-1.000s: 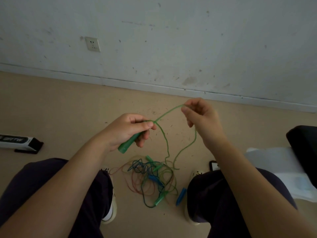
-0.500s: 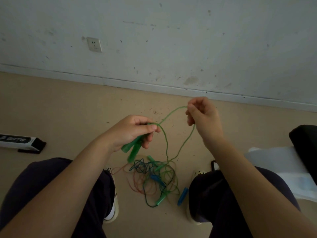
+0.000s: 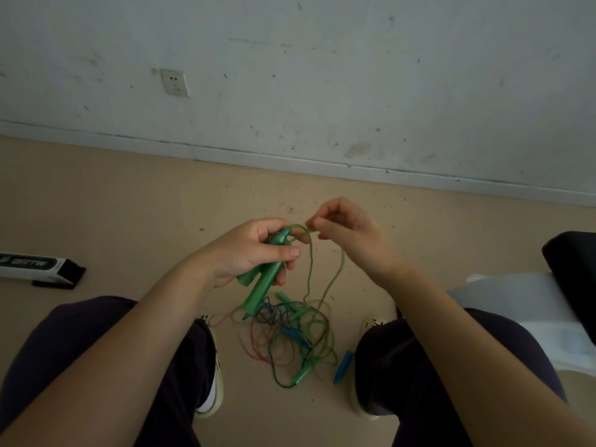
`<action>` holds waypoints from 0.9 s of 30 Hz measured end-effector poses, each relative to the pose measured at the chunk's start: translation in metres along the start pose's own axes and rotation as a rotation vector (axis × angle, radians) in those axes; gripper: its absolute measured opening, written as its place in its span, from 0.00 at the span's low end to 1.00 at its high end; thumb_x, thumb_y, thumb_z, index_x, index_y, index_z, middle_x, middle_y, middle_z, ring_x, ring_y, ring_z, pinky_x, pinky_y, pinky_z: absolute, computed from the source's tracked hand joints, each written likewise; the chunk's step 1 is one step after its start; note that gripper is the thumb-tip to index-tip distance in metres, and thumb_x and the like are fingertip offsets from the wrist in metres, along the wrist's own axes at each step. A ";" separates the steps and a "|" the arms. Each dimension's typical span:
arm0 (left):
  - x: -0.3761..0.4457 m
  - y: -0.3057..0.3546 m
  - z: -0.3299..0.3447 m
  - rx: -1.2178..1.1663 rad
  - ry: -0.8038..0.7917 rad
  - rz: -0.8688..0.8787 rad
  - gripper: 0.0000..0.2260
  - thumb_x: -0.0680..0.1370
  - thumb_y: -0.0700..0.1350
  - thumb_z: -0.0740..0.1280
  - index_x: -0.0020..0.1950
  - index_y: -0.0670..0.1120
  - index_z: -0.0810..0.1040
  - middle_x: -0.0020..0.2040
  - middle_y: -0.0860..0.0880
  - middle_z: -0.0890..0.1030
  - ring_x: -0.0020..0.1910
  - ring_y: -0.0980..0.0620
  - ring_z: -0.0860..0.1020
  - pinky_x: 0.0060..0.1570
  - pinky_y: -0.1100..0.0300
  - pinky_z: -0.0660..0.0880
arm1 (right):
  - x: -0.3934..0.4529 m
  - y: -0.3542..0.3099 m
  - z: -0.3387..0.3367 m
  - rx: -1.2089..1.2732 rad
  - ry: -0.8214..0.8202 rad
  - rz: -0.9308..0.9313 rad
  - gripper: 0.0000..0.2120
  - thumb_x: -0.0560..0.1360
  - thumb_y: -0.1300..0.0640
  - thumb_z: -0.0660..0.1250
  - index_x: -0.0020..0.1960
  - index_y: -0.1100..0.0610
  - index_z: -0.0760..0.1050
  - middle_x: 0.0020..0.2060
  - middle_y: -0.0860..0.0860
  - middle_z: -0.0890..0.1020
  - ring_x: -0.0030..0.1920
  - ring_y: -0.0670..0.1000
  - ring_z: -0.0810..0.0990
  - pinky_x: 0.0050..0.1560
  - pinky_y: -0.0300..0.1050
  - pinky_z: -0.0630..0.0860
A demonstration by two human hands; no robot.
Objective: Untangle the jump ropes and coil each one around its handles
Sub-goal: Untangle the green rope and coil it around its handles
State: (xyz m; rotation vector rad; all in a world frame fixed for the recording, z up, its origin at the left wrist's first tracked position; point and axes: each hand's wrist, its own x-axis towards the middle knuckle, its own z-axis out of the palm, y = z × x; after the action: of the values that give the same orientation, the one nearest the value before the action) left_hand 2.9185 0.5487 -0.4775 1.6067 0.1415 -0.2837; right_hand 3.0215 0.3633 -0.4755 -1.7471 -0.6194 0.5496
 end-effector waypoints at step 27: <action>-0.001 0.003 0.005 0.182 -0.122 -0.143 0.12 0.78 0.44 0.71 0.57 0.38 0.79 0.37 0.46 0.82 0.30 0.48 0.78 0.24 0.63 0.70 | -0.004 -0.001 -0.003 -0.143 -0.239 -0.049 0.05 0.76 0.51 0.70 0.48 0.51 0.81 0.26 0.47 0.68 0.27 0.46 0.64 0.28 0.39 0.61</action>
State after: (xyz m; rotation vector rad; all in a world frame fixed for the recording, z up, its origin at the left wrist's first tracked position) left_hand 2.9180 0.5440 -0.4742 1.7568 0.1407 -0.5167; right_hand 3.0204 0.3581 -0.4735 -1.8081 -0.8854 0.7003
